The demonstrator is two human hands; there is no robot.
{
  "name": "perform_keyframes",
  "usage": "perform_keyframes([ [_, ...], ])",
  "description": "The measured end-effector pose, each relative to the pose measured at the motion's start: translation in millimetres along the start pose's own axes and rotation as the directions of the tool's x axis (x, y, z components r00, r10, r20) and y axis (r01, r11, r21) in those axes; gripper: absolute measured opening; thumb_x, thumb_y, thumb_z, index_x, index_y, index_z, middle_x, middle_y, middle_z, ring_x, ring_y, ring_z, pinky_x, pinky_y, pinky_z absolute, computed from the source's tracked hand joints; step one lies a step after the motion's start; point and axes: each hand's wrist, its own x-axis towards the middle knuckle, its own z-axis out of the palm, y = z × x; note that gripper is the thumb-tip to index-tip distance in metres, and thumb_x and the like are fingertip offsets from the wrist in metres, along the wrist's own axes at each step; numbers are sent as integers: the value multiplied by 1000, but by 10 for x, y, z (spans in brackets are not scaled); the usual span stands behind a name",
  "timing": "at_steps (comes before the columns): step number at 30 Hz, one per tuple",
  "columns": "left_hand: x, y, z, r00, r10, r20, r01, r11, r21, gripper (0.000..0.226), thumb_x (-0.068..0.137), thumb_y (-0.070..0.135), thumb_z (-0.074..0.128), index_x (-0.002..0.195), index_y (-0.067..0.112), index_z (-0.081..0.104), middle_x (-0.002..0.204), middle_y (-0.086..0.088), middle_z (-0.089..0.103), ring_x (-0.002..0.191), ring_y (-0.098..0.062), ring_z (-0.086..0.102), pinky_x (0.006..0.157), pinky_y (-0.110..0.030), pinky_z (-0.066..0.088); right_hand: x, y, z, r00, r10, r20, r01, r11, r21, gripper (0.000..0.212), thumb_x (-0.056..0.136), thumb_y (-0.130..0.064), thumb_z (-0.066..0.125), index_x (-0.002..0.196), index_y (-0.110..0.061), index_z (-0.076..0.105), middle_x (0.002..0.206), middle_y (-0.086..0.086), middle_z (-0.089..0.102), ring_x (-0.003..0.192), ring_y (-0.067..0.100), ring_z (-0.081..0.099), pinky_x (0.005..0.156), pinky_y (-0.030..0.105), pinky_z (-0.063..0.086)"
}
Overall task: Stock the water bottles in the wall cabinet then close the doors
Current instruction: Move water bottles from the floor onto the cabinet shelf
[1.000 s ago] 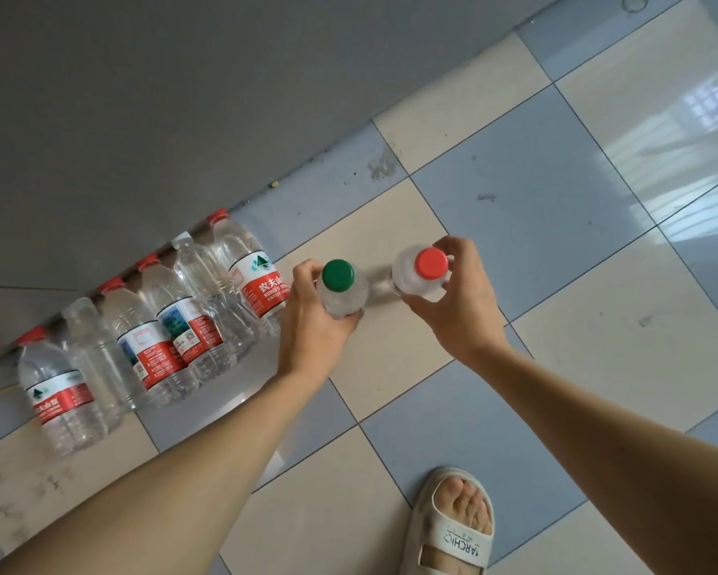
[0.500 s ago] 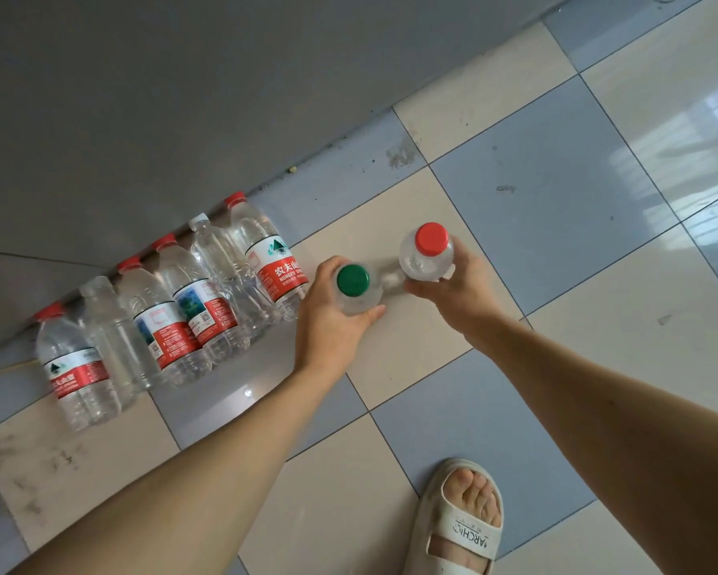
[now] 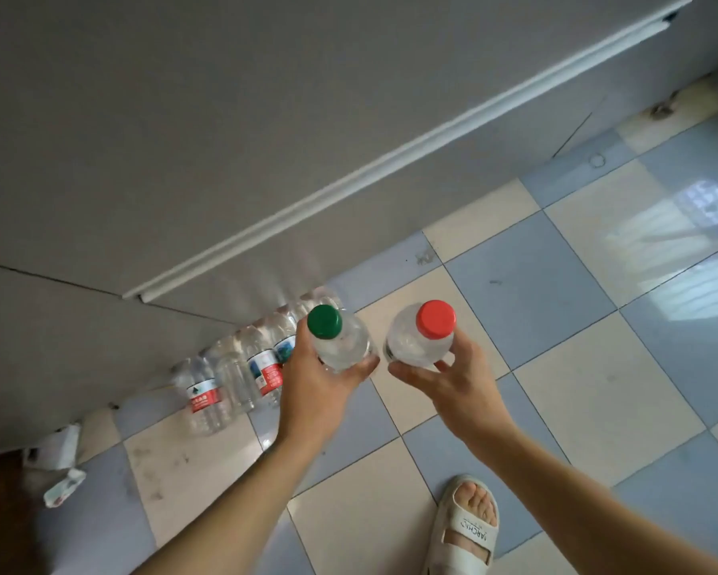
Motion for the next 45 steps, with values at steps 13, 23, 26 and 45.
perform_keyframes([
  [13, -1271, 2951, -2709, 989, 108, -99, -113, 992, -53, 66, 49, 63, 88, 106, 58, 54, 104, 31, 67, 94, 7, 67, 75, -18, 52, -1561, -3397, 219, 957, -180, 229, 191, 981, -27, 43, 76, -25, 87, 112, -34, 65, 105, -22, 74, 98, -4, 69, 75, 5, 51],
  [23, -1869, 4591, -4638, 883, 376, -283, -435, 881, -187, 81, 53, 50, 94, 123, 45, 53, 111, 24, 71, 99, 3, 70, 77, -12, 56, -2513, -5936, 1084, 859, -468, 208, 473, 880, 29, 41, 71, -33, 89, 107, -34, 70, 102, -19, 76, 95, -3, 70, 72, 11, 53],
  [26, -1955, 5060, -5285, 829, 476, -295, -541, 815, -207, 74, 64, 43, 92, 128, 35, 56, 113, 20, 73, 102, 1, 70, 77, -15, 58, -2770, -6692, 1430, 827, -546, 131, 540, 838, 85, 51, 60, -51, 85, 105, -35, 71, 103, -14, 77, 99, 5, 71, 81, 28, 58],
  [45, -2300, 7475, -7791, 623, 631, -461, -780, 545, -308, 47, 59, 57, 81, 103, 44, 73, 105, 13, 76, 100, -14, 73, 93, -47, 56, -3726, -9919, 2255, 589, -806, 53, 758, 574, 309, 35, 78, -24, 84, 110, -18, 71, 97, -4, 79, 91, 13, 76, 76, 38, 63],
])
